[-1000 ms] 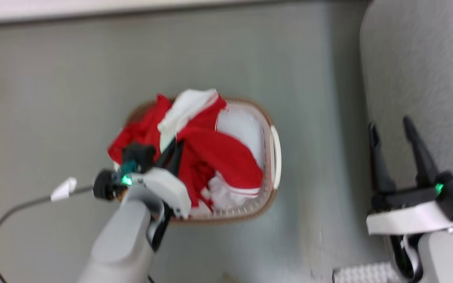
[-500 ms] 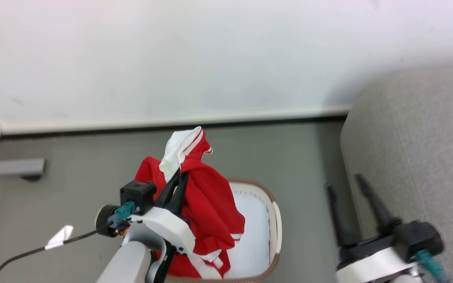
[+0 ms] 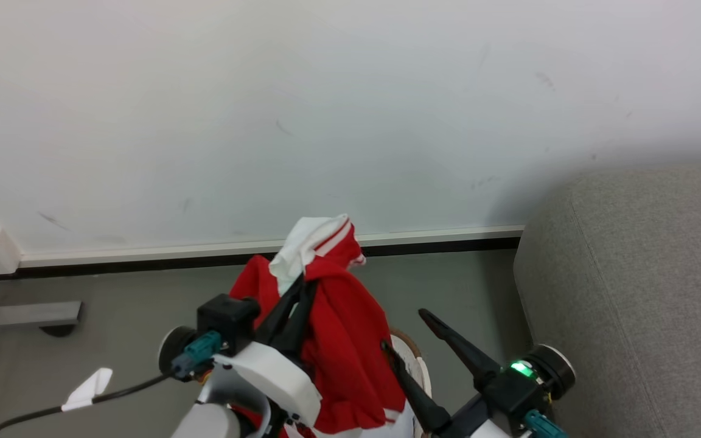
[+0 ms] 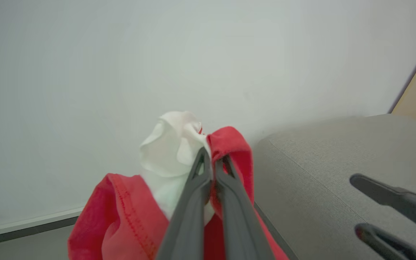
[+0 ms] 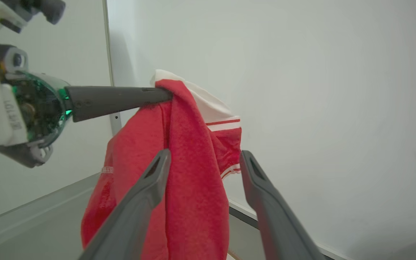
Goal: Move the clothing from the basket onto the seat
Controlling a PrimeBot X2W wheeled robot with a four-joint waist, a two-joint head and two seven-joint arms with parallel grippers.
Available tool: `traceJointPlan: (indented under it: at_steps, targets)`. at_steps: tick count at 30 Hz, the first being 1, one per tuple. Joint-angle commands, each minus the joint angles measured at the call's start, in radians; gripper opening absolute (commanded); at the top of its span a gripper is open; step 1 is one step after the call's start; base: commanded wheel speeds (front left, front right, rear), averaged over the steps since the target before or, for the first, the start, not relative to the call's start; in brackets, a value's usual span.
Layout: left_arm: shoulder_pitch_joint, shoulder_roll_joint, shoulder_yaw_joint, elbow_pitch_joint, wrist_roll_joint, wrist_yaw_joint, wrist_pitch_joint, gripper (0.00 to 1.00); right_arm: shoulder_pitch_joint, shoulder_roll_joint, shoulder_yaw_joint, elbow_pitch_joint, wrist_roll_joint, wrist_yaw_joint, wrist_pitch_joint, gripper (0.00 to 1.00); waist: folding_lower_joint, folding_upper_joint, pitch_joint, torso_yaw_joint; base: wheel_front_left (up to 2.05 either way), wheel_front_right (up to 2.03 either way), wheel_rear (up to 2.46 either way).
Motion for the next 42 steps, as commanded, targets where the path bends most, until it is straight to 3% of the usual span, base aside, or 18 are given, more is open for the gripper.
traceJointPlan:
  at_steps: [1, 15, 16, 17, 18, 23, 25, 26, 27, 36, 42]
  targets:
    - [0.017, 0.004, -0.008, -0.025, -0.006, -0.002, 0.008, 0.00, -0.025, -0.005, 0.016, 0.018, -0.010, -0.002, -0.003, 1.00, 0.0003, -0.0001, -0.001, 0.000, 0.00, 0.00, 0.00]
    - [0.082, -0.016, -0.136, -0.191, -0.043, -0.058, 0.099, 0.00, -0.151, -0.003, 0.129, 0.218, 0.036, -0.002, -0.002, 1.00, 0.0003, -0.0001, -0.014, 0.027, 0.00, 0.00, 0.00]
    - [0.086, -0.016, -0.140, -0.197, -0.049, -0.060, 0.103, 0.00, -0.154, -0.003, 0.140, 0.224, 0.056, -0.002, -0.002, 0.73, 0.0003, -0.0001, -0.015, 0.029, 0.00, 0.00, 0.00]
    - [0.087, -0.016, -0.144, -0.201, -0.051, -0.060, 0.103, 0.00, -0.159, -0.004, 0.150, 0.227, 0.081, -0.002, -0.002, 0.15, 0.0003, -0.0001, -0.015, 0.032, 0.00, 0.00, 0.00]
    - [0.089, -0.014, -0.147, -0.203, -0.054, -0.061, 0.106, 0.00, -0.163, -0.004, 0.155, 0.229, 0.101, -0.002, -0.002, 0.00, 0.0003, -0.0001, -0.015, 0.034, 0.00, 0.00, 0.00]
    - [0.096, -0.001, -0.147, -0.193, -0.052, -0.054, 0.102, 0.00, -0.170, -0.004, 0.137, 0.218, 0.159, -0.002, -0.002, 0.00, 0.0003, -0.0001, -0.012, 0.035, 0.00, 0.00, 0.00]
    - [0.096, 0.002, -0.142, -0.185, -0.043, -0.046, 0.091, 0.34, -0.169, -0.004, 0.115, 0.213, 0.165, -0.002, -0.002, 0.00, 0.0003, -0.0001, -0.011, 0.032, 0.00, 0.00, 0.00]
    - [0.097, 0.001, -0.140, -0.181, -0.042, -0.044, 0.086, 0.59, -0.167, -0.004, 0.100, 0.211, 0.167, -0.002, -0.002, 0.00, 0.0003, -0.0001, -0.010, 0.030, 0.00, 0.00, 0.00]
    - [0.096, 0.001, -0.138, -0.178, -0.042, -0.041, 0.082, 1.00, -0.165, -0.004, 0.086, 0.209, 0.166, -0.002, -0.002, 0.00, 0.0003, -0.0001, -0.009, 0.028, 0.00, 0.00, 0.00]
    - [0.100, 0.001, -0.140, -0.148, -0.044, -0.035, 0.050, 1.00, -0.138, -0.020, -0.046, 0.165, 0.127, -0.002, -0.002, 0.00, 0.0003, -0.0001, 0.007, -0.023, 0.00, 0.00, 0.00]
    - [0.083, 0.003, -0.146, -0.139, -0.036, -0.035, 0.029, 1.00, -0.121, -0.037, -0.130, 0.114, 0.104, -0.002, -0.002, 0.00, 0.0003, -0.0001, 0.032, -0.107, 0.00, 0.00, 0.00]
